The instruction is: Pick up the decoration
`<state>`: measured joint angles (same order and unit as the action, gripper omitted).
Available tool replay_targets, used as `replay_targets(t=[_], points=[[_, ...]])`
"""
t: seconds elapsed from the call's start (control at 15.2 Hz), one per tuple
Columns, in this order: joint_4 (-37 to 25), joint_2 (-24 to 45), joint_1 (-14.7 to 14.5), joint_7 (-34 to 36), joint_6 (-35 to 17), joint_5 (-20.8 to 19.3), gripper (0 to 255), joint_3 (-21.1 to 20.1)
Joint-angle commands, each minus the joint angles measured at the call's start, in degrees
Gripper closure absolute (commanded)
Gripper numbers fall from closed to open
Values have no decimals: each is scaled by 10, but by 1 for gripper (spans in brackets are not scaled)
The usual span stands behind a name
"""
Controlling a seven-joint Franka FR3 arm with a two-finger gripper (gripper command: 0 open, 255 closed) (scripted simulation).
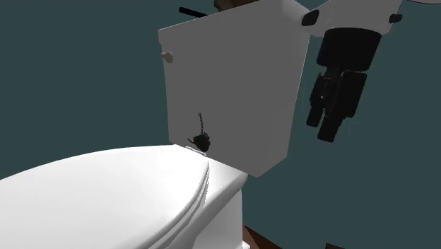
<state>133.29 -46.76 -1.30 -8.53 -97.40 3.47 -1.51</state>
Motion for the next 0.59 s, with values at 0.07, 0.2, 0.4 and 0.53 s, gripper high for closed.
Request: replay_targets(t=[0.07, 0.2, 0.4, 0.53], points=[[-15, 24, 4, 5, -7, -2, 0, 0], [-48, 72, 12, 14, -19, -7, 0, -1], [-101, 142, 24, 29, -31, -15, 0, -1], [-140, 188, 31, 39, -36, -21, 0, -1]])
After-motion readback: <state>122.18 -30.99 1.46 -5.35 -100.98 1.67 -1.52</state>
